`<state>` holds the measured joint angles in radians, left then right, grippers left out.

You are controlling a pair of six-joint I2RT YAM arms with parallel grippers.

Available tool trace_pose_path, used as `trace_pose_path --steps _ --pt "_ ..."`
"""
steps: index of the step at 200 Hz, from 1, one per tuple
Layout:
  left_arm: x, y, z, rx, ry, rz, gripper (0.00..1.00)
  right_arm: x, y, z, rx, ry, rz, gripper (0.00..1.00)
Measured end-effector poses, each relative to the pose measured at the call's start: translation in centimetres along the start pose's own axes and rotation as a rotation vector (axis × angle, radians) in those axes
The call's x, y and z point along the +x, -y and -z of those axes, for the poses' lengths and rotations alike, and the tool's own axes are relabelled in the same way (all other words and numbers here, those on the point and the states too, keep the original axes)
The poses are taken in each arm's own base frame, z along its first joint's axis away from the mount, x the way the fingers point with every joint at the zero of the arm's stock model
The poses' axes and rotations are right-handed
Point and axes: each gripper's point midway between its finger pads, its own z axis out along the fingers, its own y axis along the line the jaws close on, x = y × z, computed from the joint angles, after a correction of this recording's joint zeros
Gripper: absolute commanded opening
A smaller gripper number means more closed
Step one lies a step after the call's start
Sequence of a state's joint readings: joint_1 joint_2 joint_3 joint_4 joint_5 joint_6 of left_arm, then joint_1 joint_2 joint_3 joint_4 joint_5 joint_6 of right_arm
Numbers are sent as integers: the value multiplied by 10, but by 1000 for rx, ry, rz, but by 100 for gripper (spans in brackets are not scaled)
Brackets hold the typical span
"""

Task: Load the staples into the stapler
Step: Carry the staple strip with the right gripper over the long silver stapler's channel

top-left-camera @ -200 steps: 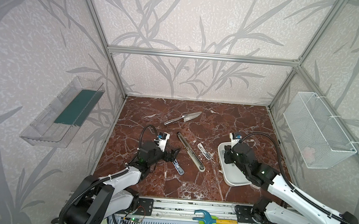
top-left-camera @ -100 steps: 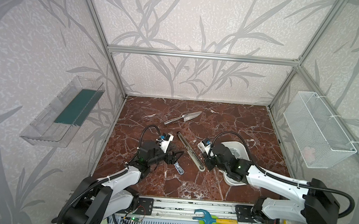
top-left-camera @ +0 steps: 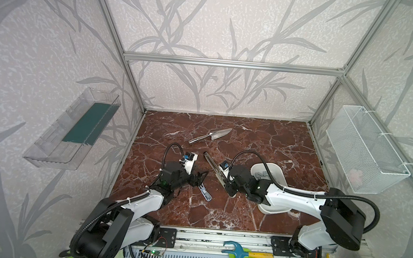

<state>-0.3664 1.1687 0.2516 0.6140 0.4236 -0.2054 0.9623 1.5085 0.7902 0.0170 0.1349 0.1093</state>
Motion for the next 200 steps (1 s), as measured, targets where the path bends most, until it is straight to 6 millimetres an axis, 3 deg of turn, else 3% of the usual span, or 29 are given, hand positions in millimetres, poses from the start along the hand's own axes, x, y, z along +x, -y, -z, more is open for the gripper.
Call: trace_pose_path --steps 200 --pt "0 -11 0 -60 5 10 76 12 7 -6 45 -42 -13 9"
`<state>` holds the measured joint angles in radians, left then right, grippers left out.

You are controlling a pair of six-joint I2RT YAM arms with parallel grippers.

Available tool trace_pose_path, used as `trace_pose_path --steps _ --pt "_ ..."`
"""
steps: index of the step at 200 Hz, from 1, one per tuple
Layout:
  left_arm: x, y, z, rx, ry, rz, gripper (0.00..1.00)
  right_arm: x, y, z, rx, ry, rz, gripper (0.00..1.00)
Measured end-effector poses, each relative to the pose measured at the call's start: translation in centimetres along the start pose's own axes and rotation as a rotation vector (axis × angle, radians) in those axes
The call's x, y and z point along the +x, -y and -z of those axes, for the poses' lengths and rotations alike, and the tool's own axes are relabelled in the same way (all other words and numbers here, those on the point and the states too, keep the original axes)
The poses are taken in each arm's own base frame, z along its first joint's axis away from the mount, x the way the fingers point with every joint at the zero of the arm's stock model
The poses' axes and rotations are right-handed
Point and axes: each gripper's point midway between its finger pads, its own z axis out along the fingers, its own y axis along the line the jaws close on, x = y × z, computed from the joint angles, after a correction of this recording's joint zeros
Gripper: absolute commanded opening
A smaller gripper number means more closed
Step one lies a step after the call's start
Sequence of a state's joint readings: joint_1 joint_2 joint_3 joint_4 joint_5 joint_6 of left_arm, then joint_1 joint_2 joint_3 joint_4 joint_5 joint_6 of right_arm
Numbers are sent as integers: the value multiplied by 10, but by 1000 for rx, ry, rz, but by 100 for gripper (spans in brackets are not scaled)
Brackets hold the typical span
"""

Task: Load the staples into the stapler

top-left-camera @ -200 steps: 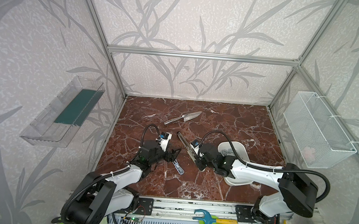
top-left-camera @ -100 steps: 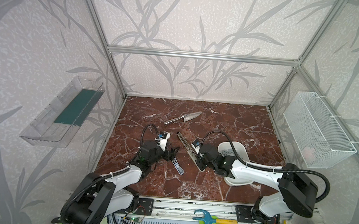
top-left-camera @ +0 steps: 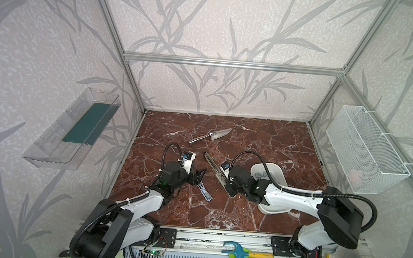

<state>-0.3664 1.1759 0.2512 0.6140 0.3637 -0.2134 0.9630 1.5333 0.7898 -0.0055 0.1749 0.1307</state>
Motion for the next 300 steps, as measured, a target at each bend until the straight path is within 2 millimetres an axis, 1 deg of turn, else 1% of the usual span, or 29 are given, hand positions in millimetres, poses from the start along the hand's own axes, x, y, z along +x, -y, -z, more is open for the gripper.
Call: trace_pose_path --steps 87,127,300 --pt "0 0 0 0 0 0 75 2 0 -2 1 -6 -7 8" --pt "0 0 0 0 0 1 74 6 0 -5 3 -20 -9 8" --pt "0 0 0 0 0 5 73 9 -2 -6 1 -31 -18 7"
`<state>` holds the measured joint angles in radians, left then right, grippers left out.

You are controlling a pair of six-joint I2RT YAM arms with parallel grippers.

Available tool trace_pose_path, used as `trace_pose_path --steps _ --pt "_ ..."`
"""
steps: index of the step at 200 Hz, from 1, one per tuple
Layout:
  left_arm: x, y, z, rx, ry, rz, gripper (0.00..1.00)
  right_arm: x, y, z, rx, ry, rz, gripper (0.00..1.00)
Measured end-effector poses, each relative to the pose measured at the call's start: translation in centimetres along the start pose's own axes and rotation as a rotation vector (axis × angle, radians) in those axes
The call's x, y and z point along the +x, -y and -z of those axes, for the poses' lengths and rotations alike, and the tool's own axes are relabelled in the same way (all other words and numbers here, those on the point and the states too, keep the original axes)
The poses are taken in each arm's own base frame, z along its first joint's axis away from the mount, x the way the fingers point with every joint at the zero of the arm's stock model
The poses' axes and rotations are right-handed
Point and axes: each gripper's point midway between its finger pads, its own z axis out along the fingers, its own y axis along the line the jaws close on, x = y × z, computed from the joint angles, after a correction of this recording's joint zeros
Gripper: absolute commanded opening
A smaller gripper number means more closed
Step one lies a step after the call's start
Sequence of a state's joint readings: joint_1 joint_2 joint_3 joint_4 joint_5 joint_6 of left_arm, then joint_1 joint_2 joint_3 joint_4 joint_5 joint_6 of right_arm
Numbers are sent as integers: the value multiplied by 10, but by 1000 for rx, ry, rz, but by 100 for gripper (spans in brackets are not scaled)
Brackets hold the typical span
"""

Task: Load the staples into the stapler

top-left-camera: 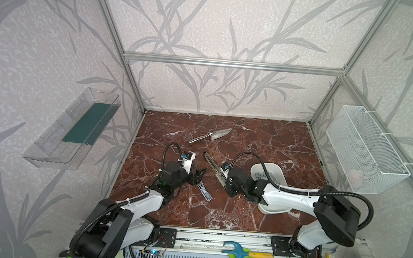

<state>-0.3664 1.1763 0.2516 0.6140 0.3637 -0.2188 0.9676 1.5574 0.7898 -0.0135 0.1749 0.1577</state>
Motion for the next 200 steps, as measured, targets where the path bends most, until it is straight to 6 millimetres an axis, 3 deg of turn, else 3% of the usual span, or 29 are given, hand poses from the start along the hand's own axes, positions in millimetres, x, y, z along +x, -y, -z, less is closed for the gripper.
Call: trace_pose_path --steps 200 --pt "0 0 0 0 0 0 73 12 1 -1 10 -28 -18 6"
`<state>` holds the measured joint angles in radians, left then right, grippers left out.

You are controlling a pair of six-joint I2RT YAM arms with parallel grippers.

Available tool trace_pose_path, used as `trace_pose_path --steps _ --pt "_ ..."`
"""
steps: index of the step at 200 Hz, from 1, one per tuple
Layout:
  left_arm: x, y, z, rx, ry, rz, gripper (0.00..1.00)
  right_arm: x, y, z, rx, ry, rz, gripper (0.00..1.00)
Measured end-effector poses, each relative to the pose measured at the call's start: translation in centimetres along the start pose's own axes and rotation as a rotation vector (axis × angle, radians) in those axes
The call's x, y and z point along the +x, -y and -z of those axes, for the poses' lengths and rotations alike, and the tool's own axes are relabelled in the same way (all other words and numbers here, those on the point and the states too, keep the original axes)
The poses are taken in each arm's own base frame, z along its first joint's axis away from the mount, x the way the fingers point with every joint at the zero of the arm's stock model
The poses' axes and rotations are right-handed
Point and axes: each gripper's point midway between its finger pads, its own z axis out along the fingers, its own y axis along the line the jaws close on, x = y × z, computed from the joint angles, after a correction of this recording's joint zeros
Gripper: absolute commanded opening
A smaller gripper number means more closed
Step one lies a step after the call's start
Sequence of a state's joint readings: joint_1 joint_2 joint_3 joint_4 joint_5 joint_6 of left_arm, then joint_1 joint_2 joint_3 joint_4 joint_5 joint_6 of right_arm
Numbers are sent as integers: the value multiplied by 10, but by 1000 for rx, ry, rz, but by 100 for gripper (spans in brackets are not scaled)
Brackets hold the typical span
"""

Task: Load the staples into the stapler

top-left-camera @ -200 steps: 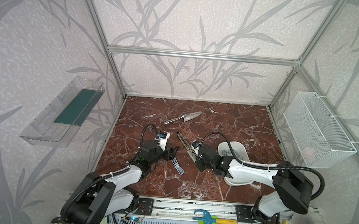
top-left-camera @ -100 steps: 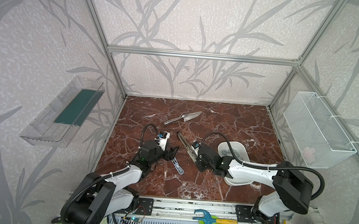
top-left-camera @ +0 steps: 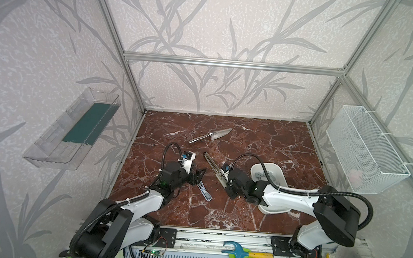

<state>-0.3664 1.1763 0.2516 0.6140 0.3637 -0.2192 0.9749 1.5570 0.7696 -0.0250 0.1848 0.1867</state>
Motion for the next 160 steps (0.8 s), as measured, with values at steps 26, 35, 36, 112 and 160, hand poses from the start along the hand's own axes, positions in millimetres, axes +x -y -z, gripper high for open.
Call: trace_pose_path --steps 26,35,36,112,160 --pt "1 0 0 0 -3 1 72 2 0 0 3 -3 -3 6" --pt "1 0 0 -1 -4 2 73 3 0 0 4 -4 -4 6" --pt "1 0 0 -1 -4 1 72 3 0 0 4 -4 -4 6" --pt "1 0 0 -1 -4 2 72 11 -2 2 5 5 -7 4" --pt "1 0 0 0 -4 1 72 12 -2 4 7 9 -8 4"
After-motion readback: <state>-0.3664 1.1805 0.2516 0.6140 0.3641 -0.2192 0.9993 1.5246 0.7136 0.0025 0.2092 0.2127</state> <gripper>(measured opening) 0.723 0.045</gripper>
